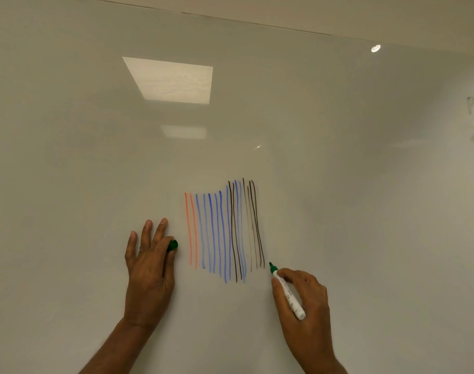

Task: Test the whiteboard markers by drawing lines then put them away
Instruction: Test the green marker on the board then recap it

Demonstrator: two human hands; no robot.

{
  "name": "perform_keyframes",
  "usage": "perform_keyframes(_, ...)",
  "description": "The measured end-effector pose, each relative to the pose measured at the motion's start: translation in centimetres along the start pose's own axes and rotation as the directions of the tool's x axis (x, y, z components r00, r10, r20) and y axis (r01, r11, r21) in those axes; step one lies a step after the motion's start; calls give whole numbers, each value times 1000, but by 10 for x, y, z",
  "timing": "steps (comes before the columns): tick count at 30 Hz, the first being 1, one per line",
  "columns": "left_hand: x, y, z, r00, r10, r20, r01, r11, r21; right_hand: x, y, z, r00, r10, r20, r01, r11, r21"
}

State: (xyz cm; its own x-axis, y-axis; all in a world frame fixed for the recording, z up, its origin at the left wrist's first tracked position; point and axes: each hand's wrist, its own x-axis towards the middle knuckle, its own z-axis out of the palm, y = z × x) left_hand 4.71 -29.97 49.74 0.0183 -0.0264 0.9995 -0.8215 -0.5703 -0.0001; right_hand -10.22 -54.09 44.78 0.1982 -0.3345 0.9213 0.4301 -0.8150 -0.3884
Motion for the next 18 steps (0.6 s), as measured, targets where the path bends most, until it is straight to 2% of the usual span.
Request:
perform_keyframes(4,-7,14,-18,992,-124,31,127,975,-180,-13,-18,-8,973,202,107,-217,964,156)
perform_keyframes(7,-16,37,-38,952,-306,16,296,906,-304,-18,-53,-10,950,219,221,-289,887,360)
perform_keyframes(10,-21,64,-59,892,-451,38,414,779,-470,-23,-88,-7,918,193,346,-352,800,486)
perform_keyframes(12,-21,74,-70,800,-595,84,530,634,-563,-28,-105,-1,883,185,432,-411,749,519)
perform_keyframes(14,-21,77,-79,668,-723,178,624,413,-663,-35,-120,7,847,180,501,-460,719,520)
perform_keyframes(16,-20,77,-88,552,-774,309,651,169,-740,-41,-132,15,819,176,546,-493,702,513)
perform_keyframes(18,-21,79,-99,483,-765,427,643,-21,-766,-47,-141,22,803,163,573,-508,689,516)
